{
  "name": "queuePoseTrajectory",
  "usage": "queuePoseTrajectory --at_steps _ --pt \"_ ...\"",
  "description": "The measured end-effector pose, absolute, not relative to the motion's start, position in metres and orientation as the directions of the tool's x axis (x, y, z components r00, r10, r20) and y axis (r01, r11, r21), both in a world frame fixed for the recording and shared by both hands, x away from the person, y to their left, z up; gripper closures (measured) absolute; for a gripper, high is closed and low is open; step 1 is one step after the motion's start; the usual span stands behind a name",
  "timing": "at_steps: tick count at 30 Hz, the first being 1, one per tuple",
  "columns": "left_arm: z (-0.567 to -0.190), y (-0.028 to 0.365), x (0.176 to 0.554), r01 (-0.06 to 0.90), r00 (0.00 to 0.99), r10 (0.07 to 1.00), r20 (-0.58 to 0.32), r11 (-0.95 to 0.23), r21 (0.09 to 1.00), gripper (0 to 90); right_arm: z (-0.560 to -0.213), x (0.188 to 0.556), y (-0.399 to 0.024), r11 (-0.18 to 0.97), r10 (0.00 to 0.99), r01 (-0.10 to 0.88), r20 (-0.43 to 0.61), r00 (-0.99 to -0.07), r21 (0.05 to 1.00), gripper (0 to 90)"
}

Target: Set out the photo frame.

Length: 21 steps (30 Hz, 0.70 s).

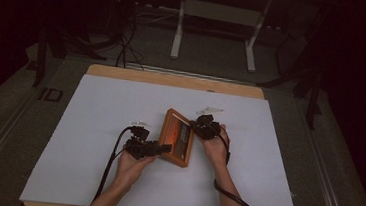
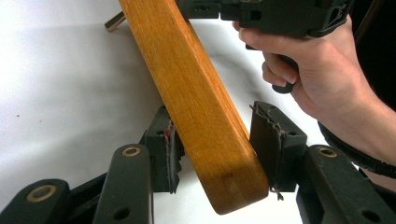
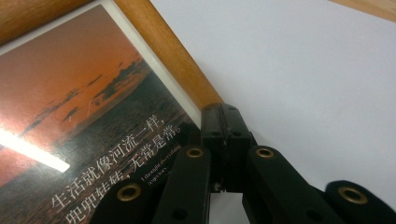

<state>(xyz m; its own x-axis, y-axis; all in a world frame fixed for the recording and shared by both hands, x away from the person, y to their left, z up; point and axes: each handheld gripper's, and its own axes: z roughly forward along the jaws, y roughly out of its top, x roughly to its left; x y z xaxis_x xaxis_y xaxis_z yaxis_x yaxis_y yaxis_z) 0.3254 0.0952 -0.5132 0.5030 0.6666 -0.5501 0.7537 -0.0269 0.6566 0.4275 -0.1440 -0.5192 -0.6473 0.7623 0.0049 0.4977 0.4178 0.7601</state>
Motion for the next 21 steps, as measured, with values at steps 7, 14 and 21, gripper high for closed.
queuePoseTrajectory --at_steps 7,14,21 --pt "-0.513 0.095 0.325 0.762 0.491 0.676 -0.549 -0.029 0.647 55.0 -0.514 0.429 -0.144 0.452 0.745 0.498 -0.007 -0.667 0.740 85.0" --pt "-0.511 0.092 0.324 0.751 0.496 0.689 -0.529 -0.035 0.659 59.4 -0.501 0.419 -0.157 0.480 0.728 0.482 -0.027 -0.685 0.733 74.6" --pt "-0.500 0.081 0.318 0.699 0.545 0.712 -0.444 -0.093 0.709 63.5 -0.479 0.399 -0.172 0.480 0.694 0.442 -0.020 -0.720 0.758 62.6"
